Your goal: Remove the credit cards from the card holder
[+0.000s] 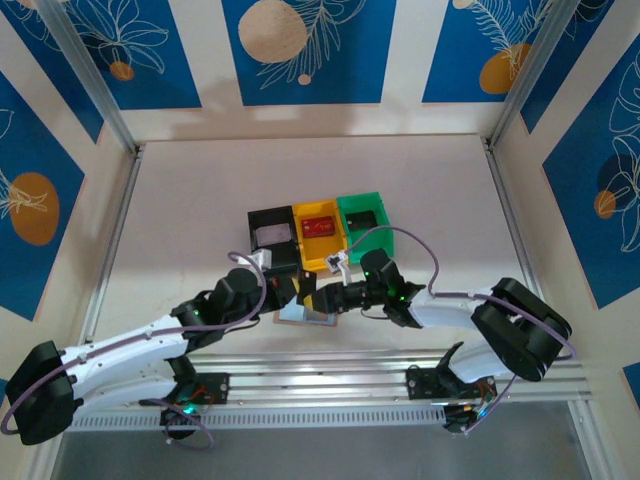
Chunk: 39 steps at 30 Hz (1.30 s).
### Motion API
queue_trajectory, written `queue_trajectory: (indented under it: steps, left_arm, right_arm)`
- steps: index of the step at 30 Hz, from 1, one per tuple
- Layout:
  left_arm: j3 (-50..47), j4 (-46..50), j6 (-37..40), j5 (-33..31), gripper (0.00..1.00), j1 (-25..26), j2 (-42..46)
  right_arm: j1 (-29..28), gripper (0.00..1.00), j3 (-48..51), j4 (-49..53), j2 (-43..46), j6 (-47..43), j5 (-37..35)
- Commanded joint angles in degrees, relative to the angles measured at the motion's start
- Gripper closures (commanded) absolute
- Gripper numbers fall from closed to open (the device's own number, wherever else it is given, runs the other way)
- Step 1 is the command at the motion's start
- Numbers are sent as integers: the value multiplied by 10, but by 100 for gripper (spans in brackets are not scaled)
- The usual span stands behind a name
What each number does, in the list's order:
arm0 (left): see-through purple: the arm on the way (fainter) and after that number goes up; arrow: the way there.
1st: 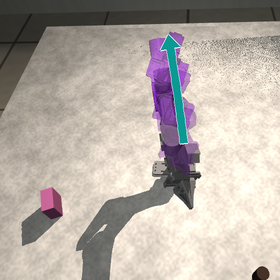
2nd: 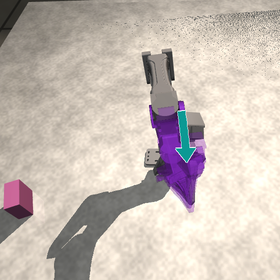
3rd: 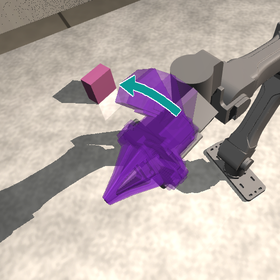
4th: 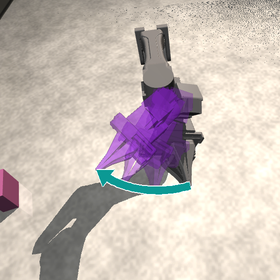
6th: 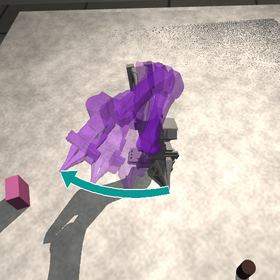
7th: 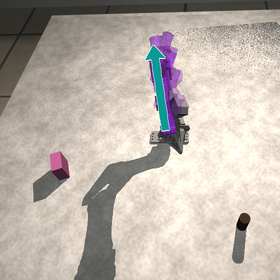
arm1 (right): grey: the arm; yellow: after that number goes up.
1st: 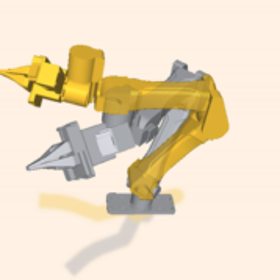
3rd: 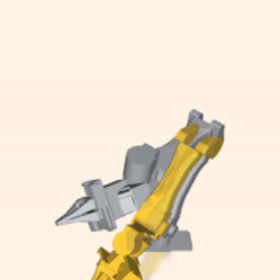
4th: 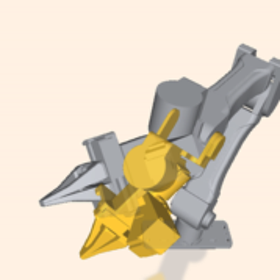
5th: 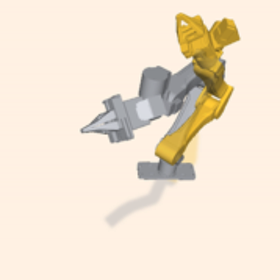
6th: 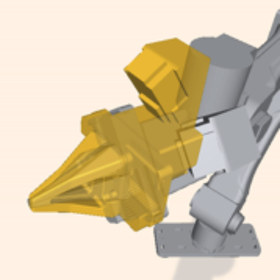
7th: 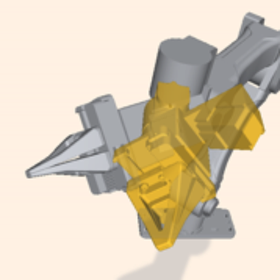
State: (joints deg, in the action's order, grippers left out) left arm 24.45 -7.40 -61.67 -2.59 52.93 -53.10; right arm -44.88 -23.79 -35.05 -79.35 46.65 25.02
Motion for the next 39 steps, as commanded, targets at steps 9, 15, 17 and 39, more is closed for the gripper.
queue_trajectory:
  steps: [9,15,17,39]
  left_arm:
    - [-16,-16,-10,12,100,-5,-12]
    - [-19,-23,-13,13,100,-5,-16]
    - [-19,-25,-13,13,100,-4,-18]
    - [16,82,38,-13,91,-6,16]
  right_arm:
    - [-2,68,-3,-15,47,2,-7]
    - [-2,78,7,-17,70,-1,-18]
    - [-2,80,9,-16,73,-1,-17]
    - [19,100,16,72,97,-23,-41]
